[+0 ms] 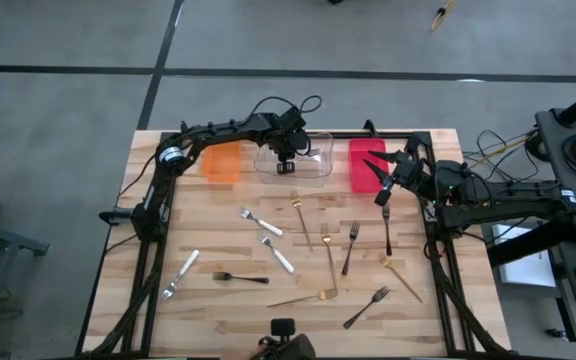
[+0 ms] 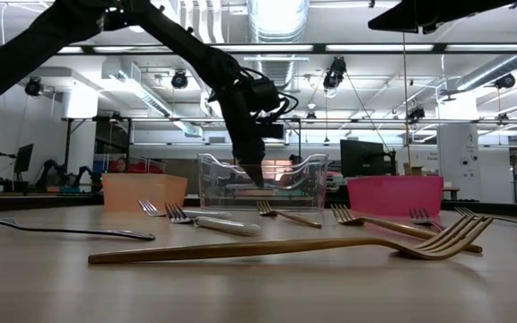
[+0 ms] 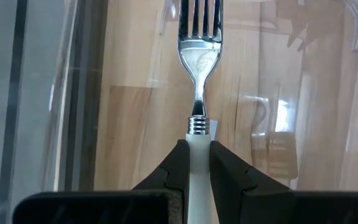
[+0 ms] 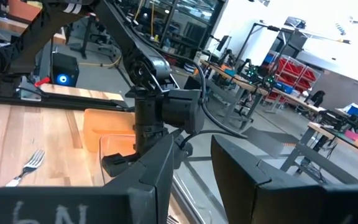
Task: Sort silverware by color (type)
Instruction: Put the white fork into the transparent bin
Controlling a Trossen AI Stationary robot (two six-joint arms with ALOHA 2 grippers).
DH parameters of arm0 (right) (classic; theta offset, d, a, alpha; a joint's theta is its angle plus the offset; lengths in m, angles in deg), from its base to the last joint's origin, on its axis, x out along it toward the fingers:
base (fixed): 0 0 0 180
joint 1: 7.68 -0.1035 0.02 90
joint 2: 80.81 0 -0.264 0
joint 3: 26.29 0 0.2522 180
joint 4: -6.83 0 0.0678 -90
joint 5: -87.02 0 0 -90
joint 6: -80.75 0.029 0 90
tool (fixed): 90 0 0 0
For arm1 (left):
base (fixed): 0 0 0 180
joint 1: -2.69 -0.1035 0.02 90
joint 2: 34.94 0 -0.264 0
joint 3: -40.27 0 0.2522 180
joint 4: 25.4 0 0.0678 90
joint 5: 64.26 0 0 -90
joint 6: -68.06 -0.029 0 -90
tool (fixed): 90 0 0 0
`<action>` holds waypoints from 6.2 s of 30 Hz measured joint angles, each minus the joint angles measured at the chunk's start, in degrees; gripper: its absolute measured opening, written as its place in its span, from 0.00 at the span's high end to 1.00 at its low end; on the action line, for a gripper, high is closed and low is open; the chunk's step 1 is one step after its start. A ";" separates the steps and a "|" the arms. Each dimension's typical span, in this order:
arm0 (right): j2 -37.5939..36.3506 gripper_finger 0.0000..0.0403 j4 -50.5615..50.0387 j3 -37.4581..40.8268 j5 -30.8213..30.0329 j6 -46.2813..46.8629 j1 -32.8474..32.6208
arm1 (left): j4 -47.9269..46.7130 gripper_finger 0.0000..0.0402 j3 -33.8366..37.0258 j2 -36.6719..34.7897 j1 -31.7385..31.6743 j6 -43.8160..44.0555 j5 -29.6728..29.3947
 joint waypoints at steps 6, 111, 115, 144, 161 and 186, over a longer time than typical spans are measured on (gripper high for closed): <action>0.00 0.75 -0.55 0.07 0.00 -0.02 0.00 | -0.10 0.94 0.02 0.06 -0.02 1.04 -0.02; 0.00 0.75 -2.46 0.13 -0.03 0.39 -0.01 | 0.97 0.94 1.71 -0.03 0.02 5.54 0.00; 0.00 0.75 -2.46 0.13 -0.02 0.39 0.00 | 1.26 0.94 2.28 -0.03 0.02 5.57 0.00; -0.01 0.75 -2.48 0.13 -0.04 0.39 -0.01 | 3.02 0.86 3.78 -0.14 0.04 8.43 0.09; -0.01 0.75 -2.49 0.13 -0.05 0.40 -0.01 | 2.98 0.86 3.74 -0.10 0.02 8.87 -0.04; -0.02 0.75 -2.49 0.13 -0.05 0.54 -0.02 | 2.02 0.86 3.67 -0.10 0.02 9.50 -0.11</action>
